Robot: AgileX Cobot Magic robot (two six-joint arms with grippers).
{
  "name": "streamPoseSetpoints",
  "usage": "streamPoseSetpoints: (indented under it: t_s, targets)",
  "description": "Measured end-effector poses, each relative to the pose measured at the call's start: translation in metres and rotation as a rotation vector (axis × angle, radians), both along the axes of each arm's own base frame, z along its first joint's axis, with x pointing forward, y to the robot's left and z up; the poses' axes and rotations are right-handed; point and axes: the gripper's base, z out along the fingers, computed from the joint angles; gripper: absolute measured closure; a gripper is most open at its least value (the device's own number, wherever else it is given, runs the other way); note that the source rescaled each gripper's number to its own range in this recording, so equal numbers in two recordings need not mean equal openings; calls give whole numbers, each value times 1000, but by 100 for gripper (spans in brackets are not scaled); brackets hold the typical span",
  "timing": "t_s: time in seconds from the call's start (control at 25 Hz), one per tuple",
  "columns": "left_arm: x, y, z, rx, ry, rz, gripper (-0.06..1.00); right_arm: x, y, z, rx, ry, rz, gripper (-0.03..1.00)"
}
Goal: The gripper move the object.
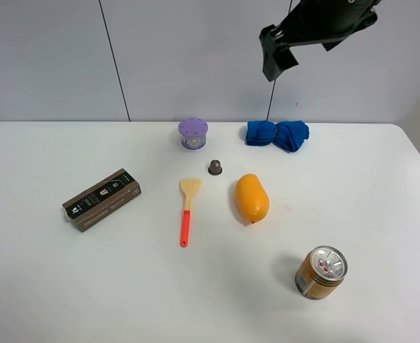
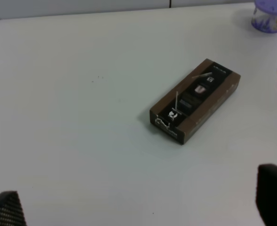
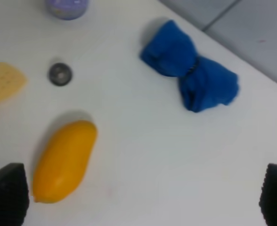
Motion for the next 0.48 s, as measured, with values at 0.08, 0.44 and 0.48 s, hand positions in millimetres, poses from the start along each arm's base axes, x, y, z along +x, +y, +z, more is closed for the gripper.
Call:
streamPoseSetpoints:
  t_s: [0.08, 0.44, 0.48]
  targets:
    - [0, 0, 0, 0, 0, 0, -6, 4, -17, 5, -8, -22, -56, -3]
    - [0, 0, 0, 0, 0, 0, -6, -11, -105, 13, -29, -54, -368, -3]
    - [0, 0, 0, 0, 0, 0, -6, -16, -111, 10, -31, -44, -387, -3]
